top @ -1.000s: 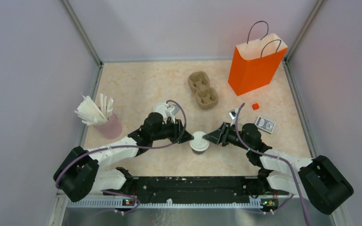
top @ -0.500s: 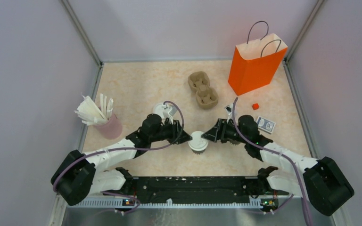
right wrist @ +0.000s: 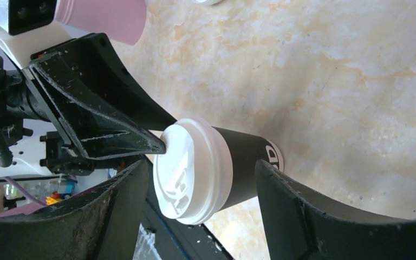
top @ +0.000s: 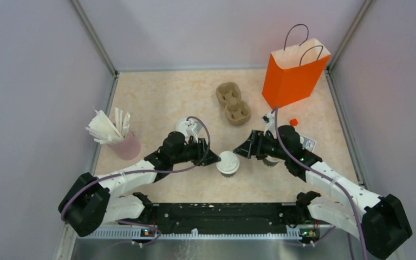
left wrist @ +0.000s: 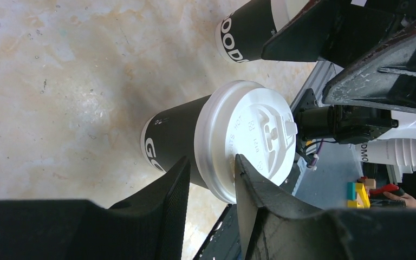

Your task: Pack the takeout coffee

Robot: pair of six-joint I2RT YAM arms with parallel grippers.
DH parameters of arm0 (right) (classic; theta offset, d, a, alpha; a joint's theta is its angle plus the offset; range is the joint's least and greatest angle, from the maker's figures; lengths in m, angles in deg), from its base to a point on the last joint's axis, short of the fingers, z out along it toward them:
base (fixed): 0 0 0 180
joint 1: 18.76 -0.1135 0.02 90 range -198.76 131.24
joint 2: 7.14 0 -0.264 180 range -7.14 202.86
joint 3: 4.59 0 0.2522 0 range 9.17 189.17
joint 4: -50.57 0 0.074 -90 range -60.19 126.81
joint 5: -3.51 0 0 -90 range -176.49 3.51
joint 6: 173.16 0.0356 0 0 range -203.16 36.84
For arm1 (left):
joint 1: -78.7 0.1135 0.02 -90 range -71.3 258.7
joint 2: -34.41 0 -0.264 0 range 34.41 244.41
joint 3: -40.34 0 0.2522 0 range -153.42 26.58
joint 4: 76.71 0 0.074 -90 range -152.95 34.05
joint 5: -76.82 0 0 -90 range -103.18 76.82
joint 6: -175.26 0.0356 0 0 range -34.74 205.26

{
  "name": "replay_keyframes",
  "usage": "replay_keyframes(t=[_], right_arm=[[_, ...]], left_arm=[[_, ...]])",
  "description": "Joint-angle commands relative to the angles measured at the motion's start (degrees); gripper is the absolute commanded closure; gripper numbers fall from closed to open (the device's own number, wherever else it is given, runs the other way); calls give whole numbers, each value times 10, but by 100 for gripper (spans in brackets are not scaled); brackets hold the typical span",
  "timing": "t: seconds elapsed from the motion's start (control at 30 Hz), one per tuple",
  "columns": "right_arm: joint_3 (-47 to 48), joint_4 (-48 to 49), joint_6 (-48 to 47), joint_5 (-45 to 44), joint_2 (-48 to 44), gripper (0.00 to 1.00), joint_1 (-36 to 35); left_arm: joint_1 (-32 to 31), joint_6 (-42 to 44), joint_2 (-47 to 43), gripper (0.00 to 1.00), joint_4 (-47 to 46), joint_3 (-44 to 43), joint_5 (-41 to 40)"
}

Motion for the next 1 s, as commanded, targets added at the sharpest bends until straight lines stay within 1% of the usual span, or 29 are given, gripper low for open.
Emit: replay_keyframes(t=[0.0,0.07,0.13,0.17,0.33,0.4,0.5,0.63,0.77,0.97], right_arm=[[-6,-20,26,5,-41,29,5],[-17,-20,38,5,-65,28,3],[-23,-20,48,3,-79,26,-3],[-27,-36,53,-1,-84,25,-8],[-35,-50,68,-33,-89,25,-43],[-42,-50,77,-45,-93,26,-51],[-50,-49,86,-55,-105,31,-60],[-62,-45,99,-62,-120,35,-73],[-77,-8,105,-59,-119,35,-83],[-79,14,104,-52,-99,36,-91]], left_arm=[[-5,18,20,58,92,6,-1],[-5,19,21,56,96,-4,2],[-5,18,21,50,100,-13,3],[-5,19,19,48,103,-17,3],[-5,29,18,40,123,-39,-15],[-5,34,21,38,131,-47,-20],[-5,40,22,32,136,-59,-20],[-5,51,17,30,135,-67,-15],[-5,61,14,28,135,-78,-13],[-5,70,18,24,120,-83,5]])
